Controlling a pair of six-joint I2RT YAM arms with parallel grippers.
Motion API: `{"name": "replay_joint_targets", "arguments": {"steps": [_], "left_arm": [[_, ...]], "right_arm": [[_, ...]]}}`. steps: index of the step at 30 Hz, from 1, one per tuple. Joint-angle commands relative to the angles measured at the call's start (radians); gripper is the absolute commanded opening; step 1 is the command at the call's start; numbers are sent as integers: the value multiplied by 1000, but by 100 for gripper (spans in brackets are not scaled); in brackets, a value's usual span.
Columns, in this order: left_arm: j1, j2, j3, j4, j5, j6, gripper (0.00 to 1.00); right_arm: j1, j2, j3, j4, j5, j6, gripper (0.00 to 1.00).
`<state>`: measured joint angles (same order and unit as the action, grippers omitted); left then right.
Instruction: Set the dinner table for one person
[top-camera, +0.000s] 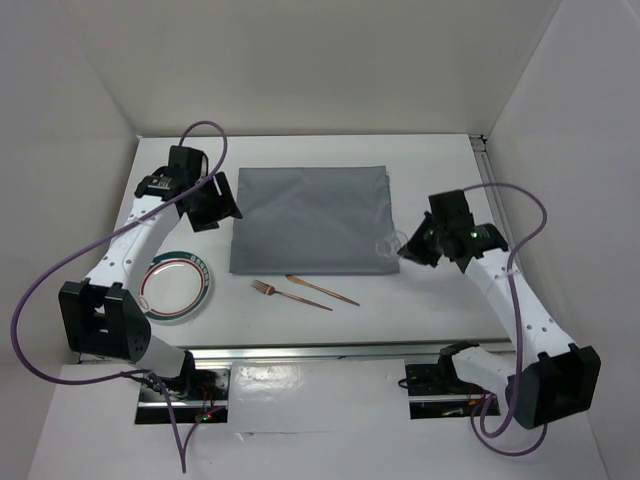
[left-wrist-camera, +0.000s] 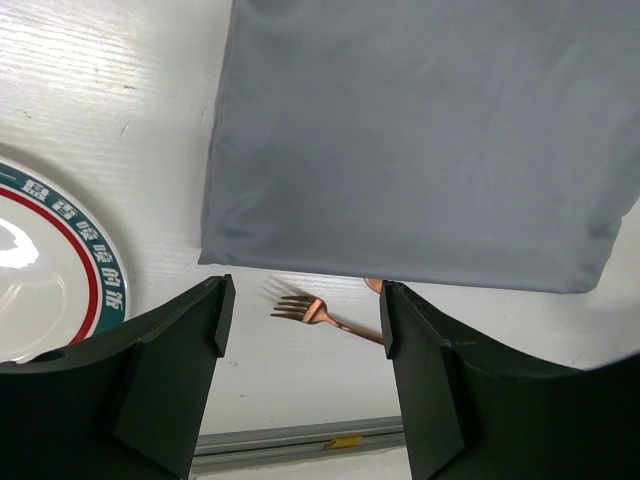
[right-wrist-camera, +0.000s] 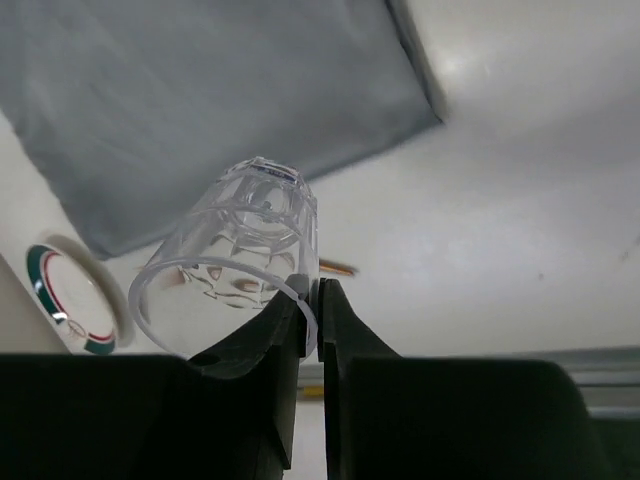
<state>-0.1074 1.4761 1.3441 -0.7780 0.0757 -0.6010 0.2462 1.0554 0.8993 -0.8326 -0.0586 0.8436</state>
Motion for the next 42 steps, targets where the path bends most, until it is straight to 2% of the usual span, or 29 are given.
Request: {"name": "replay_joint_targets", "arguments": {"steps": [1,6,7,8,10,11,13,14,16,17,21,28,38,42], "left_arm": [[-3,0,43,34,3,17,77],[-3,12,42,-12,-69,-11,77],[-3,12,43,-21,-80,-11,77],[-3,12,43,-30,-91,-22,77],[-3,-19,20,-30,-114,-33,78],[-3,-29,10,-30,-114,-45,79],[8,-43,0,-30,-114,-45,81],[17,-43,0,-30,-100,-45,81],[17,-43,0,-30,-90,-36,81],[17,-34,0,-41,-90,-26,81],[26,-11,23,-66,-102,-17,81],[26,-22,13,-75,-146,-17,82],[26,-13,4,-84,-158,-8,82],[26,-13,4,-113,-194,-57,83]], "right_arm": [[8,154,199,55,69,-96,0],[8,530,574,73,115,-236,0],[8,593,711,73,115,-253,0],[8,715,781,55,115,-267,0],[-2,829,982,33,125,-281,0],[-2,936,1044,14,125,-293,0],[-13,1037,1230,-29,125,-302,0],[-22,1125,1285,-43,125,-302,0],[-34,1199,1424,-68,125,-302,0],[-35,1257,1449,-80,125,-302,0],[-57,1308,1446,-56,97,-302,0],[-67,1318,1377,-22,95,-293,0],[-67,1359,1374,-51,128,-313,0],[-67,1370,1374,-51,128,-313,1]]}}
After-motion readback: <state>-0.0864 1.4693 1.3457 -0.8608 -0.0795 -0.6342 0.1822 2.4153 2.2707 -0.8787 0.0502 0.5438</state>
